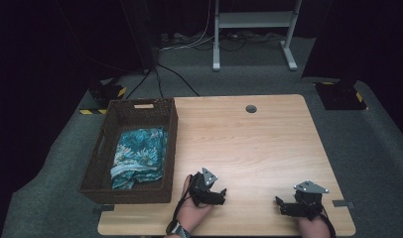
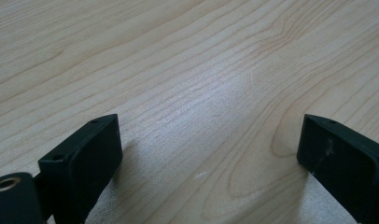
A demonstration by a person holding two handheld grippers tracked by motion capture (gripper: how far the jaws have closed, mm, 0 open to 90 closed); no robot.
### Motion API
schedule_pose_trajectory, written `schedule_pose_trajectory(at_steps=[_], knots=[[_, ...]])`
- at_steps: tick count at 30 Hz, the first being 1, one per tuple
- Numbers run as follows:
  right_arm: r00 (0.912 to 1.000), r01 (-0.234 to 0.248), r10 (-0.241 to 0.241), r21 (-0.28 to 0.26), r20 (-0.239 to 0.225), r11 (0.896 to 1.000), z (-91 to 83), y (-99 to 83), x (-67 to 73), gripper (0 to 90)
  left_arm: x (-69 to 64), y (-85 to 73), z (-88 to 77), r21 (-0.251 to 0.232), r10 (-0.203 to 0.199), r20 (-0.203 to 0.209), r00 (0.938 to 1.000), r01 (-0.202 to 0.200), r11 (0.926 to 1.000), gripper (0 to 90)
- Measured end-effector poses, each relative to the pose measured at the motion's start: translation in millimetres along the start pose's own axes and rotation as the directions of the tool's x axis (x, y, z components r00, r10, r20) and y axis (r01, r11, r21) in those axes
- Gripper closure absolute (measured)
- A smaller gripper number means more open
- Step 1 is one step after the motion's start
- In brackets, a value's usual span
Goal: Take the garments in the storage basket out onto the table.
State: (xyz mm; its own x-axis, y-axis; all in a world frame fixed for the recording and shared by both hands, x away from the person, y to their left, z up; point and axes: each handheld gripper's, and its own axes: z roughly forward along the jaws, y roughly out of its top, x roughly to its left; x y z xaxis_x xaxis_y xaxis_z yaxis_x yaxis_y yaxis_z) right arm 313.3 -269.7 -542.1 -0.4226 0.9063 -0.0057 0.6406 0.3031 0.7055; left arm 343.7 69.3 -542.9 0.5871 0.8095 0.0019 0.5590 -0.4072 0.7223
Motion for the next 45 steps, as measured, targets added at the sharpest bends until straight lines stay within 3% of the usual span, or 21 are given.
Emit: schedule_pose_trajectory(at_steps=[15, 26, 32, 40, 45], knots=[[1.0, -0.007, 0.007, 0.001, 0.005, 1.0, -0.2, 0.0, -0.1, 0.1, -0.1, -0.1, -0.1, 0.0, -0.003, 0.0, 1.0, 0.003, 1.0, 6.4], [0.9995, -0.023, 0.023, 0.01, 0.022, 1.0, -2.0, -0.6, -0.3, 0.3, -1.8, 1.7, 2.3, 0.021, 0.035, 0.03, 0.9989, -0.036, 0.9991, 0.1], [0.9995, -0.021, 0.021, 0.009, 0.023, 1.0, -2.3, -0.9, -0.4, 0.2, -3.4, 2.5, 3.1, 0.022, 0.034, 0.035, 0.9988, -0.035, 0.9992, 0.0], [0.9995, -0.022, 0.022, 0.012, 0.025, 1.0, -2.4, -0.7, 0.2, 0.1, -4.0, 7.6, 3.6, 0.061, 0.038, 0.035, 0.9987, -0.04, 0.9973, 0.1], [0.9996, -0.02, 0.02, 0.005, 0.02, 1.0, -1.6, -0.9, 0.1, 0.1, -2.0, 12.2, 4.5, 0.062, 0.04, 0.037, 0.9985, -0.042, 0.9972, 0.1]])
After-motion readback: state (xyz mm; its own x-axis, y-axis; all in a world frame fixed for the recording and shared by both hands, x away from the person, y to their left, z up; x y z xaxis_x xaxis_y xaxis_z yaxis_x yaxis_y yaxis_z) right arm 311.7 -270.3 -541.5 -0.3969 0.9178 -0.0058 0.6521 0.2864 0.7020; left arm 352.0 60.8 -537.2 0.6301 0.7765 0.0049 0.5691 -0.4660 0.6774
